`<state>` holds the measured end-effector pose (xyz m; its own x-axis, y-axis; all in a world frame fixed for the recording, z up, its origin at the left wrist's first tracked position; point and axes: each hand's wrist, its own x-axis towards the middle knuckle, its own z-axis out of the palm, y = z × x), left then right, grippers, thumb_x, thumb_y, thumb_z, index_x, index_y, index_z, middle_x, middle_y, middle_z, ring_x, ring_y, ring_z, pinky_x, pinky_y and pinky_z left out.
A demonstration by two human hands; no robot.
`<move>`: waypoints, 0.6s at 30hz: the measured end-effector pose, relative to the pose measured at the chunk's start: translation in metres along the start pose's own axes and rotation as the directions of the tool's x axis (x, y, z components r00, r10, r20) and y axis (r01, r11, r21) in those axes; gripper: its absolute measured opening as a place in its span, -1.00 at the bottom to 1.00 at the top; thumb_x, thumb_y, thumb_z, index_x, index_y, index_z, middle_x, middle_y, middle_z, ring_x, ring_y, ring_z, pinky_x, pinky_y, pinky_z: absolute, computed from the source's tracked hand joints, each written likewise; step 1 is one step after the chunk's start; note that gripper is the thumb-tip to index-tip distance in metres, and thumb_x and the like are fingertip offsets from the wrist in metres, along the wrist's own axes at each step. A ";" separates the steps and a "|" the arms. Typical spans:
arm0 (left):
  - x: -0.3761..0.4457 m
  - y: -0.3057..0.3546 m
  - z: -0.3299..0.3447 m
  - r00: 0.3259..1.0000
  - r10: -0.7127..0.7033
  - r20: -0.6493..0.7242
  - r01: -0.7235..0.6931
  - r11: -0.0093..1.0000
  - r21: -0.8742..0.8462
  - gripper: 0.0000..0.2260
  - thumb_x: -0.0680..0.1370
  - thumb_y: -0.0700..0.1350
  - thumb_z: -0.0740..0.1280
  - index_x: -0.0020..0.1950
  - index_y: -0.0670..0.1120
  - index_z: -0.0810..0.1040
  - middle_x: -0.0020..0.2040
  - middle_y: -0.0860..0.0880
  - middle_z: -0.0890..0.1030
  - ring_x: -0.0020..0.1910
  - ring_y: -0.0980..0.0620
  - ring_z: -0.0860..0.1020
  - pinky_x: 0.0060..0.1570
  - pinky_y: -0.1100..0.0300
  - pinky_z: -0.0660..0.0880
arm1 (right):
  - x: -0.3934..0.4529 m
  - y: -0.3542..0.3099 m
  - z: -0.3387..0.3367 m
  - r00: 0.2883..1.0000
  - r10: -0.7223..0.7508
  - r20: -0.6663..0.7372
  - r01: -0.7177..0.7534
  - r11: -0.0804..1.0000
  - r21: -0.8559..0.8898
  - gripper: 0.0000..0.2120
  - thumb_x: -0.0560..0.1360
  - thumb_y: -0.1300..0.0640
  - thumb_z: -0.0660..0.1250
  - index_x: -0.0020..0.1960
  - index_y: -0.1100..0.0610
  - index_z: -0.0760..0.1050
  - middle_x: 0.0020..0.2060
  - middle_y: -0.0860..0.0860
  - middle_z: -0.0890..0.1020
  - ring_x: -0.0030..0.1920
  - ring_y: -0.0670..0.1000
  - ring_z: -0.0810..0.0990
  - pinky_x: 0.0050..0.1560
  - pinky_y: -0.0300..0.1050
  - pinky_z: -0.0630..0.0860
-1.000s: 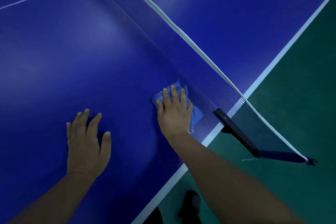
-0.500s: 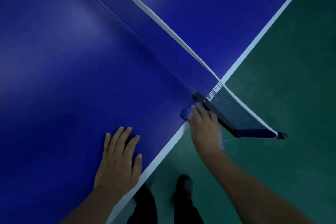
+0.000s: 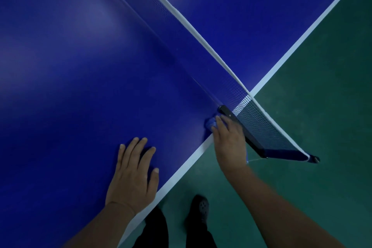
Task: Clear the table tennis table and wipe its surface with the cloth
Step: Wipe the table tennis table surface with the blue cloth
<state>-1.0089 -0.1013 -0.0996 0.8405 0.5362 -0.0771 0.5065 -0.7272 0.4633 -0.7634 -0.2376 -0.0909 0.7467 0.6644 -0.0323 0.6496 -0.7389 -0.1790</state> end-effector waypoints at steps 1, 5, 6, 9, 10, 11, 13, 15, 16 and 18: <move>0.000 0.000 0.000 1.000 0.002 -0.008 -0.002 1.000 -0.008 -0.53 0.56 0.03 0.13 0.38 -0.17 0.46 0.48 -0.19 0.36 0.54 -0.16 0.20 0.55 -0.11 -0.07 | -0.010 0.003 -0.004 0.998 0.023 0.063 -0.022 1.000 -0.010 -0.47 0.31 0.26 0.61 0.24 0.30 0.57 0.24 0.20 0.58 0.17 0.24 0.53 0.17 0.06 0.55; -0.001 -0.001 0.001 1.000 0.016 -0.010 -0.016 1.000 -0.019 -0.54 0.57 0.04 0.13 0.38 -0.16 0.47 0.49 -0.18 0.35 0.54 -0.15 0.20 0.55 -0.13 -0.06 | -0.035 0.005 -0.015 0.995 0.096 0.020 -0.098 0.986 0.136 -0.71 0.56 0.17 0.40 0.24 0.27 0.58 0.20 0.12 0.58 0.13 -0.21 0.44 0.12 -0.57 0.22; -0.001 -0.001 0.001 1.000 0.015 -0.010 -0.015 1.000 -0.023 -0.54 0.57 0.04 0.13 0.38 -0.15 0.47 0.50 -0.17 0.34 0.54 -0.14 0.20 0.54 -0.14 -0.04 | -0.025 -0.005 -0.016 0.997 0.068 -0.046 -0.061 0.988 0.144 -0.72 0.62 0.15 0.31 0.27 0.26 0.56 0.21 0.11 0.56 0.13 -0.27 0.42 0.15 -0.62 0.15; -0.001 -0.003 0.001 1.000 -0.015 -0.010 0.015 1.000 -0.022 -0.54 0.58 0.05 0.13 0.40 -0.13 0.45 0.52 -0.15 0.31 0.56 -0.12 0.17 0.53 -0.14 -0.03 | 0.020 -0.035 0.001 0.986 -0.074 -0.153 0.100 0.980 0.173 -0.67 0.65 0.13 0.26 0.34 0.26 0.52 0.25 0.15 0.54 0.24 0.04 0.43 0.36 -0.21 0.34; -0.002 -0.003 0.001 1.000 -0.023 -0.008 0.023 1.000 -0.014 -0.54 0.58 0.06 0.13 0.41 -0.12 0.44 0.52 -0.14 0.31 0.56 -0.11 0.17 0.52 -0.13 -0.04 | 0.039 -0.045 0.007 0.985 -0.088 -0.150 0.114 0.978 0.176 -0.66 0.66 0.10 0.23 0.35 0.24 0.51 0.26 0.17 0.54 0.25 0.12 0.44 0.34 -0.01 0.42; -0.002 -0.003 0.001 1.000 -0.026 -0.007 0.026 1.000 -0.009 -0.55 0.59 0.06 0.12 0.42 -0.11 0.43 0.53 -0.13 0.30 0.56 -0.10 0.16 0.52 -0.12 -0.04 | 0.058 -0.052 0.016 0.982 -0.088 -0.166 0.116 0.979 0.166 -0.65 0.66 0.08 0.20 0.35 0.24 0.52 0.26 0.20 0.54 0.23 0.19 0.45 0.28 0.12 0.46; -0.001 -0.005 0.001 1.000 -0.028 -0.014 0.028 1.000 -0.006 -0.55 0.59 0.06 0.13 0.42 -0.10 0.41 0.53 -0.13 0.30 0.56 -0.09 0.15 0.51 -0.12 -0.04 | 0.091 -0.069 0.027 0.973 -0.080 -0.215 0.111 0.985 0.134 -0.66 0.65 0.11 0.22 0.32 0.27 0.53 0.24 0.24 0.55 0.19 0.25 0.47 0.23 0.19 0.49; -0.001 -0.006 0.002 0.999 -0.025 -0.025 0.025 1.000 -0.010 -0.56 0.59 0.06 0.14 0.41 -0.10 0.41 0.52 -0.14 0.32 0.56 -0.10 0.15 0.50 -0.13 -0.02 | 0.118 -0.092 0.030 0.966 -0.142 -0.216 0.175 0.974 0.146 -0.68 0.64 0.15 0.26 0.32 0.28 0.53 0.25 0.24 0.55 0.20 0.25 0.47 0.24 0.16 0.48; -0.001 -0.006 0.003 0.999 -0.023 -0.032 0.022 1.000 -0.020 -0.57 0.60 0.06 0.14 0.41 -0.10 0.42 0.52 -0.14 0.31 0.56 -0.10 0.15 0.50 -0.13 -0.02 | 0.131 -0.107 0.029 0.959 -0.191 -0.208 0.224 0.963 0.148 -0.68 0.64 0.15 0.26 0.33 0.27 0.53 0.26 0.22 0.55 0.21 0.24 0.47 0.24 0.13 0.47; -0.001 -0.005 0.002 0.998 -0.030 -0.055 0.028 0.999 -0.035 -0.58 0.61 0.06 0.13 0.40 -0.09 0.42 0.53 -0.13 0.30 0.57 -0.11 0.15 0.50 -0.12 0.00 | 0.157 -0.136 0.032 0.938 -0.288 -0.192 0.320 0.934 0.159 -0.67 0.65 0.11 0.24 0.34 0.25 0.52 0.29 0.18 0.54 0.23 0.22 0.47 0.24 0.10 0.47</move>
<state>-1.0125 -0.0989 -0.1039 0.8130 0.5807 -0.0426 0.5230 -0.6961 0.4918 -0.7388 -0.0292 -0.1026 0.5408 0.8144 0.2103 0.8226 -0.4599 -0.3344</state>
